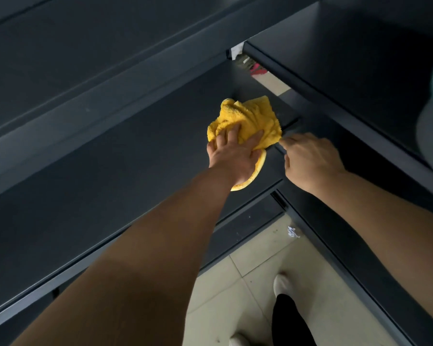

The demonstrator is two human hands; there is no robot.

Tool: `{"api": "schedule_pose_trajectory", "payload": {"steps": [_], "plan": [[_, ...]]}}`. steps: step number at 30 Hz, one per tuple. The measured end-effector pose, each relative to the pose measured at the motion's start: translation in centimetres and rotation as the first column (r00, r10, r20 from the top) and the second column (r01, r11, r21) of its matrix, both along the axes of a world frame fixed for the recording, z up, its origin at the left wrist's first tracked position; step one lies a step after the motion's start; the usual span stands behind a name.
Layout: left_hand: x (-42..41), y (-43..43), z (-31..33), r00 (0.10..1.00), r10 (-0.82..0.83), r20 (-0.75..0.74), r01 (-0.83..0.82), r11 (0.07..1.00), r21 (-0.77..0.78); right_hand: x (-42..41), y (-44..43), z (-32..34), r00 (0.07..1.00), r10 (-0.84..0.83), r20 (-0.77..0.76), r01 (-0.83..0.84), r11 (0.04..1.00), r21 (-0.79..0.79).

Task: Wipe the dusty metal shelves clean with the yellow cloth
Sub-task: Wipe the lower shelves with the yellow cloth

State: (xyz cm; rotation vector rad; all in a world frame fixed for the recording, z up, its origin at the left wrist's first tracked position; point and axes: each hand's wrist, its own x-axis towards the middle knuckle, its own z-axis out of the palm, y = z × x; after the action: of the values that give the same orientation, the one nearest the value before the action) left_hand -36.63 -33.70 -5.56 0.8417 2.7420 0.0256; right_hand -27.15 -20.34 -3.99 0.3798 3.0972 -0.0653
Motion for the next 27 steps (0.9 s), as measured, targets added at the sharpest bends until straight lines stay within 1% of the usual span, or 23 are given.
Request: {"api": "schedule_pose_trajectory", "payload": {"steps": [5,8,10,13,21,27], "plan": [[-1.2,4.8,0.0,0.999,-0.037,0.021,0.036,0.998,0.054,-0.8,2.6,0.0,0.998,-0.045,-0.039,0.044,0.999,-0.026],[-3.3,6.0,-0.1,1.0,-0.018,0.01,0.017,0.996,0.088,-1.7,3.7,0.1,0.994,-0.066,-0.09,0.062,0.997,-0.048],[-5.1,6.2,-0.2,1.0,0.006,-0.013,-0.004,0.996,0.085,-2.4,4.3,0.2,0.993,-0.052,-0.106,0.046,0.997,-0.058],[-7.8,6.3,-0.4,0.998,0.057,-0.04,-0.054,0.996,0.07,-3.9,4.8,0.1,0.991,-0.019,-0.135,0.009,0.997,-0.077],[-14.5,7.7,-1.1,0.961,0.267,-0.077,-0.261,0.962,0.074,-9.1,4.2,-0.5,0.981,0.064,-0.184,-0.081,0.993,-0.086],[-17.6,7.4,-1.5,0.933,0.346,-0.1,-0.335,0.936,0.111,-12.1,2.9,-1.5,0.977,0.134,-0.164,-0.153,0.982,-0.11]]}}
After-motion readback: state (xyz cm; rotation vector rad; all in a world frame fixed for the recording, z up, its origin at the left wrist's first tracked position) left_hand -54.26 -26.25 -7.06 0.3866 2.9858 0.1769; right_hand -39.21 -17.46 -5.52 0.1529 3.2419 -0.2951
